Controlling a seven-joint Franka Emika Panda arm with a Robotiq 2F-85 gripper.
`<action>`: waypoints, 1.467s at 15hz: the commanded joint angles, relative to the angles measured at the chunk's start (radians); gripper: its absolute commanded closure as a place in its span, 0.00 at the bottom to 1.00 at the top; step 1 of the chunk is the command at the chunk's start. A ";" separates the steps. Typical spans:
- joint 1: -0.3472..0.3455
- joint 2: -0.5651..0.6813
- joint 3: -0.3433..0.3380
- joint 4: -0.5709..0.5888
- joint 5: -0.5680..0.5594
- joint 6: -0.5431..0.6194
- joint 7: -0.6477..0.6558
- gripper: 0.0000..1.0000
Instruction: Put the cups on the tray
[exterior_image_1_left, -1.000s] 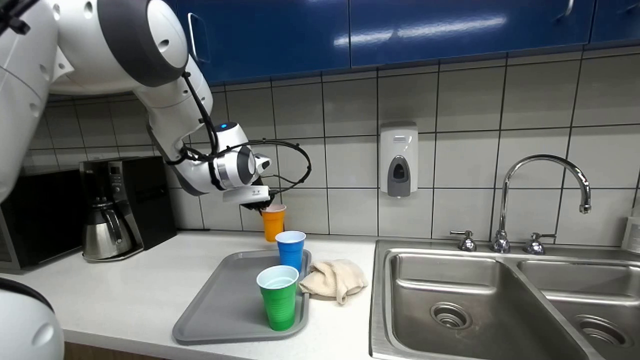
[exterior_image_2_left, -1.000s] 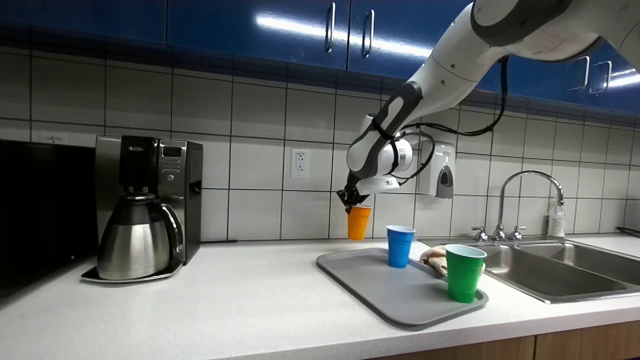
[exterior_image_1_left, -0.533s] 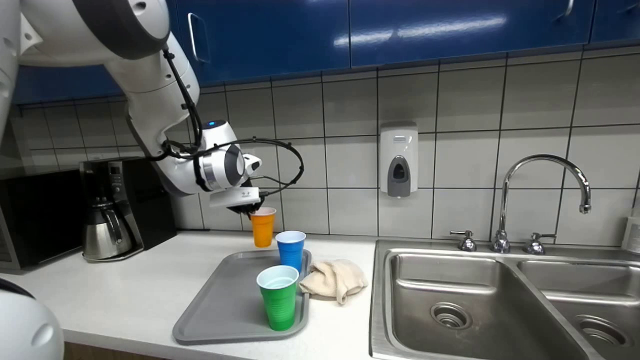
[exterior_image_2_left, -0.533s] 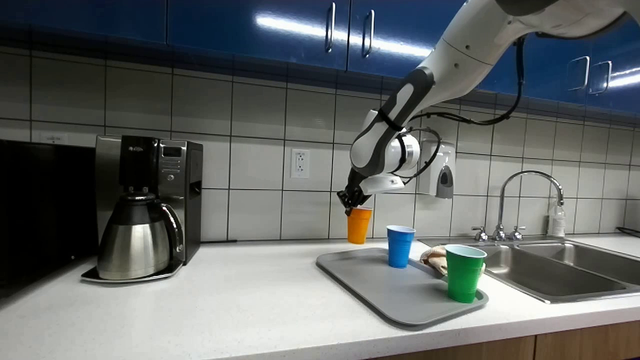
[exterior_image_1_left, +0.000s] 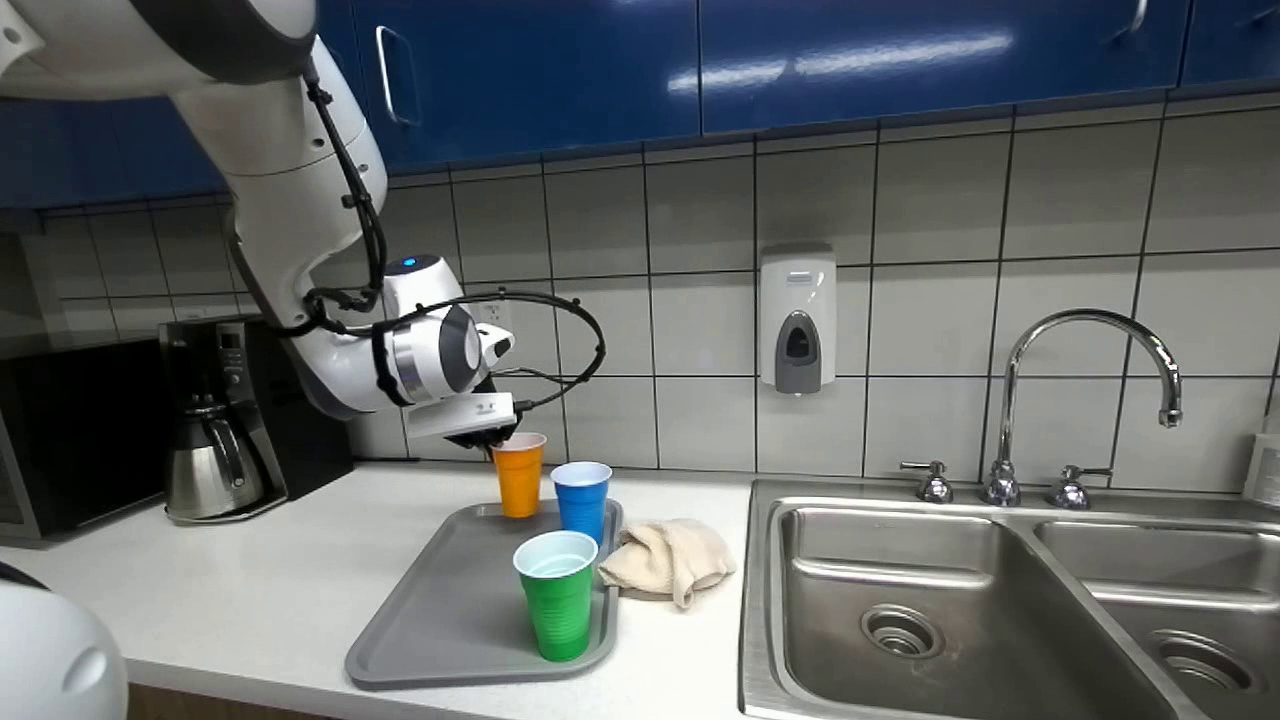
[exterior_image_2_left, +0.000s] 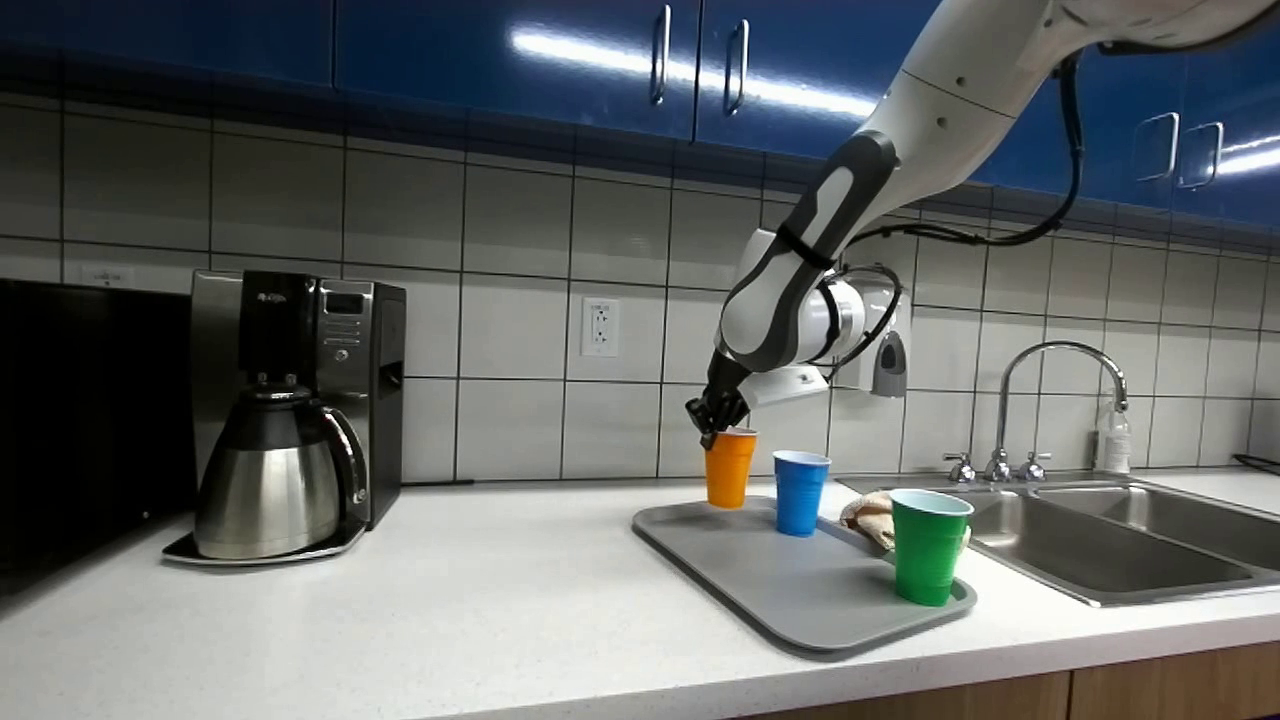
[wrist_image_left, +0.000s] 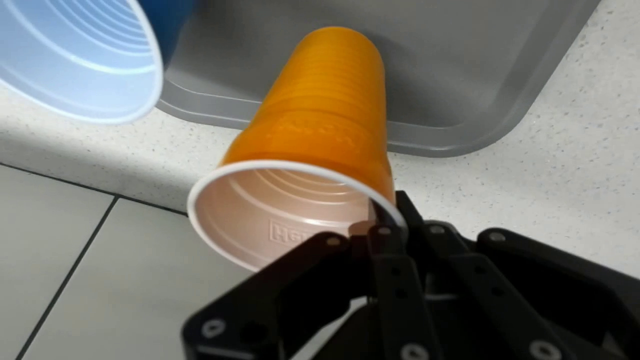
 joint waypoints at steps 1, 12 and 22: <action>0.013 -0.031 -0.038 -0.063 -0.056 0.056 -0.009 0.99; 0.035 -0.026 -0.084 -0.102 -0.116 0.095 0.000 0.99; 0.113 -0.017 -0.133 -0.118 -0.133 0.122 0.013 0.99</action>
